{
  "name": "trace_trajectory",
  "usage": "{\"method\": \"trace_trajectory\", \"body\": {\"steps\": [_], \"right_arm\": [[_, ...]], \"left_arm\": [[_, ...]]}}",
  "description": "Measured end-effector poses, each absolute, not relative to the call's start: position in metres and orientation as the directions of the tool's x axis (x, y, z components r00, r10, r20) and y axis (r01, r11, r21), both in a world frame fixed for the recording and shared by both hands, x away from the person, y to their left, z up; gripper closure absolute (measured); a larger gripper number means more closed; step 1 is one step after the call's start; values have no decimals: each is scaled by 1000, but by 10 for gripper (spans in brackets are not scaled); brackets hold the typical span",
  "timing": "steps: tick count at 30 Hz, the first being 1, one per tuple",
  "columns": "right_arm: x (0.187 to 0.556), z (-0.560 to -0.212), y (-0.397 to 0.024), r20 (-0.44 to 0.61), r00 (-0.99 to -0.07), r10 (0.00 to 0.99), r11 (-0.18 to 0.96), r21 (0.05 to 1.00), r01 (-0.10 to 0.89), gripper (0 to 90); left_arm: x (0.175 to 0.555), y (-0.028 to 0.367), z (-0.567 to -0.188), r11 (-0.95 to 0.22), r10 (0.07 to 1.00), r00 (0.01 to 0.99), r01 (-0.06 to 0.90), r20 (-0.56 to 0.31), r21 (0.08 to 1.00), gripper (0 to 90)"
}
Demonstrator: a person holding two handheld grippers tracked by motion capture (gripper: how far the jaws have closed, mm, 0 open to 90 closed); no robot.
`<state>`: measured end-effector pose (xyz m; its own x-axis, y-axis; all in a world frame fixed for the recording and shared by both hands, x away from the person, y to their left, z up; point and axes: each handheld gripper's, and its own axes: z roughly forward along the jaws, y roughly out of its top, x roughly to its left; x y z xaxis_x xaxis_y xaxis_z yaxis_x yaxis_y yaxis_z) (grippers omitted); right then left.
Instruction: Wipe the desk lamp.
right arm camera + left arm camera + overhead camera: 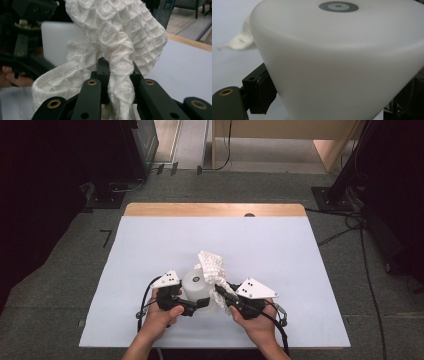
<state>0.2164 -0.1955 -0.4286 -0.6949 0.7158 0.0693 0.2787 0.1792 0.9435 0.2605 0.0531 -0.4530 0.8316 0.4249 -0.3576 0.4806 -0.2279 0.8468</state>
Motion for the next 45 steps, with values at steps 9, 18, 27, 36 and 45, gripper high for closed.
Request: {"method": "trace_trajectory", "body": {"steps": [9,18,27,36,45], "right_arm": [[219,-441,-189,73,-711,699,220,925,311,784],[220,-449,-180,73,-735,674,266,904,334,783],[226,-432,-210,79,-664,744,179,933,313,781],[231,-425,-232,91,-615,783,131,943,307,782],[230,-425,-231,89,-615,784,136,941,310,782]], "left_arm": [[264,69,-444,-154,455,811,478,-367,865,80],[265,86,-435,-74,482,799,445,-359,892,80],[265,73,-455,-232,638,759,355,-134,905,80],[265,62,-477,-326,707,706,287,30,901,79],[263,67,-480,-313,728,685,321,8,894,43]]}}
